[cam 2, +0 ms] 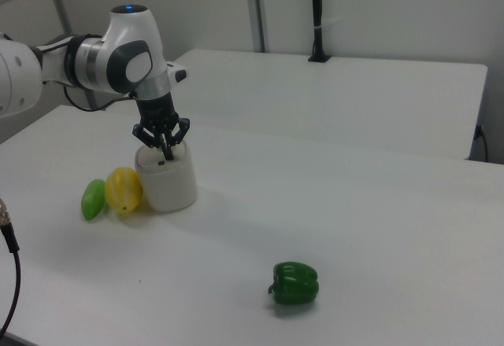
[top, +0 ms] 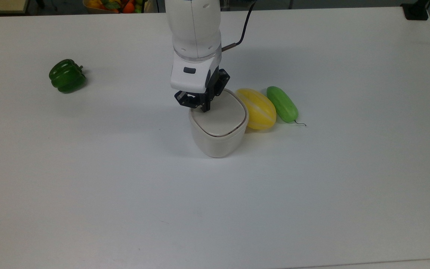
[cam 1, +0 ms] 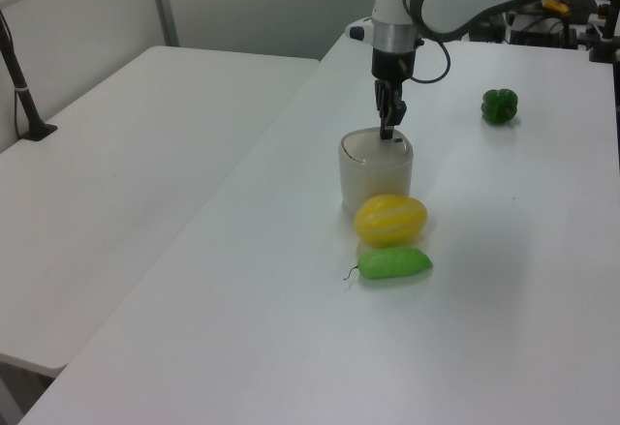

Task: Close garbage bin
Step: 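Press the lid flat onto the bin rim with the gripper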

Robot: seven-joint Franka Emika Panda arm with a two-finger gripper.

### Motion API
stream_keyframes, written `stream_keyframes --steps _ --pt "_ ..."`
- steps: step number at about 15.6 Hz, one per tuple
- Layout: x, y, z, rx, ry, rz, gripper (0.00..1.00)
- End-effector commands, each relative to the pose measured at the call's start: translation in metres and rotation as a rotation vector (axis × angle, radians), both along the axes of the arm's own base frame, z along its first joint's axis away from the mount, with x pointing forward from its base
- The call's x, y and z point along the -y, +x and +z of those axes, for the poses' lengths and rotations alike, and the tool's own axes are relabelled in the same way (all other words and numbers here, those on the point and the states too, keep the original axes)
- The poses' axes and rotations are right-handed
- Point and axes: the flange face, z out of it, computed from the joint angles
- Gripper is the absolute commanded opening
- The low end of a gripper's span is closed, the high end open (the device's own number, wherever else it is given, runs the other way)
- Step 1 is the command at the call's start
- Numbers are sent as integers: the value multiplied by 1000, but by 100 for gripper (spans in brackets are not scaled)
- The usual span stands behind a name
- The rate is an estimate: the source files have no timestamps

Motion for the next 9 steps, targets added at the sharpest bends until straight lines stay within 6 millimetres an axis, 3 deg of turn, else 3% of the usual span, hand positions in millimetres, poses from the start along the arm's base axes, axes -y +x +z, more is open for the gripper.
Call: stream_keyframes --steps 1,2,4,9 --pt "-11 2 -29 -24 -45 -2 8" --pt "-9 2 -24 -18 -43 -12 8" --pt "-2 -2 6 15 -32 -46 9" --pt "38 -17 55 15 -27 -141 14"
